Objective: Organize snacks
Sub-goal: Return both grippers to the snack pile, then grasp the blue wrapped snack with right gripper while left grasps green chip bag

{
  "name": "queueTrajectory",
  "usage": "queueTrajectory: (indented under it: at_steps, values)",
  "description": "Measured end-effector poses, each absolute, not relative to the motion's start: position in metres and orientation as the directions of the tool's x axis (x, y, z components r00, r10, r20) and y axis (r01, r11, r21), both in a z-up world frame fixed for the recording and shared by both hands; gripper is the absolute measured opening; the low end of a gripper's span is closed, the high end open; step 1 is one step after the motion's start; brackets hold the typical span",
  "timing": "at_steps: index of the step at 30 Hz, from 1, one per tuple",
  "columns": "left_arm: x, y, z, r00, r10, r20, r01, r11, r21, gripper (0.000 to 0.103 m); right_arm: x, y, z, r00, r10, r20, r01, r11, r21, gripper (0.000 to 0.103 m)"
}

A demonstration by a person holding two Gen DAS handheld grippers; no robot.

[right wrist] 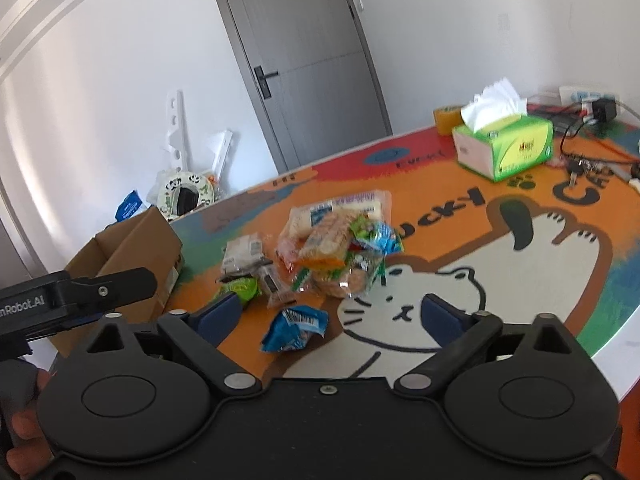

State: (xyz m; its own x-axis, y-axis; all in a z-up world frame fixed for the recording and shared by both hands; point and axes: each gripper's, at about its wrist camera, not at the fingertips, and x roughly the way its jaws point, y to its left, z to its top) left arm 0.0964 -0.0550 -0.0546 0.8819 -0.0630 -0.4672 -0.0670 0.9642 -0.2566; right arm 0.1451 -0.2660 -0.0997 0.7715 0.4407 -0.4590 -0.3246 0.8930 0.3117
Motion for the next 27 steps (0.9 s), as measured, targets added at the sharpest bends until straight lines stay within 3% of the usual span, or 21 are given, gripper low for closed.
queueTrajectory:
  at_steps: [2, 11, 14, 17, 22, 27]
  values:
    - [0.100, -0.058, -0.058, 0.880, -0.065, -0.471, -0.059, 0.968, -0.245, 0.091, 0.149, -0.264, -0.104, 0.751, 0.464, -0.469, -0.340, 0.881, 0.328, 0.083]
    - [0.118, -0.059, -0.068, 0.867, -0.045, -0.496, -0.086, 0.967, -0.238, 0.089, 0.170, -0.246, -0.121, 0.692, 0.518, -0.504, -0.389, 0.854, 0.344, 0.082]
    - [0.122, -0.058, -0.070, 0.864, -0.034, -0.503, -0.098, 0.968, -0.233, 0.087, 0.178, -0.240, -0.125, 0.673, 0.535, -0.510, -0.403, 0.844, 0.354, 0.077]
    - [0.127, -0.058, -0.072, 0.861, -0.028, -0.508, -0.103, 0.968, -0.229, 0.085, 0.184, -0.233, -0.129, 0.650, 0.553, -0.521, -0.420, 0.833, 0.360, 0.070]
    - [0.137, -0.060, -0.077, 0.854, -0.020, -0.520, -0.111, 0.969, -0.220, 0.083, 0.192, -0.228, -0.134, 0.637, 0.547, -0.543, -0.425, 0.837, 0.345, 0.036]
    - [0.150, -0.064, -0.084, 0.844, -0.009, -0.537, -0.123, 0.970, -0.211, 0.082, 0.198, -0.240, -0.133, 0.637, 0.541, -0.549, -0.395, 0.841, 0.370, 0.031]
